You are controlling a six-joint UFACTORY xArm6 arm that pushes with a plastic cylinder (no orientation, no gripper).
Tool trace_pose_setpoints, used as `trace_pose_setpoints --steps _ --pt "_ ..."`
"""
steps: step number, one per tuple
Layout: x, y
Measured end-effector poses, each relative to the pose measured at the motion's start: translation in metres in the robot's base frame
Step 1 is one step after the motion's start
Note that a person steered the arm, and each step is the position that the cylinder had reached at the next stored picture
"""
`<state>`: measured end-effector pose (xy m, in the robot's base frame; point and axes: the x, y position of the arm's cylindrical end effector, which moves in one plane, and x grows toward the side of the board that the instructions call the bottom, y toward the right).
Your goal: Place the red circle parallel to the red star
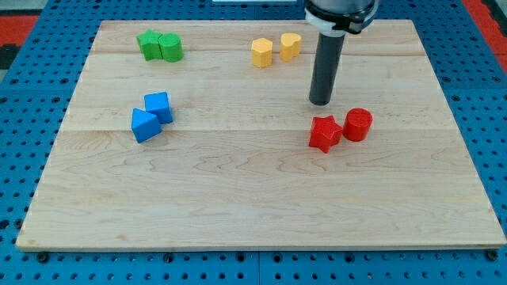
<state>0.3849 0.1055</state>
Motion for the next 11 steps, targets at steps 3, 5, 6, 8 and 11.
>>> trace_pose_setpoints --steps 3,5,6,8,11 --pt "0.015 0.024" --pt "0.030 0.025" --pt "0.044 0.025" --pt "0.043 0.030" --pt "0.054 0.110"
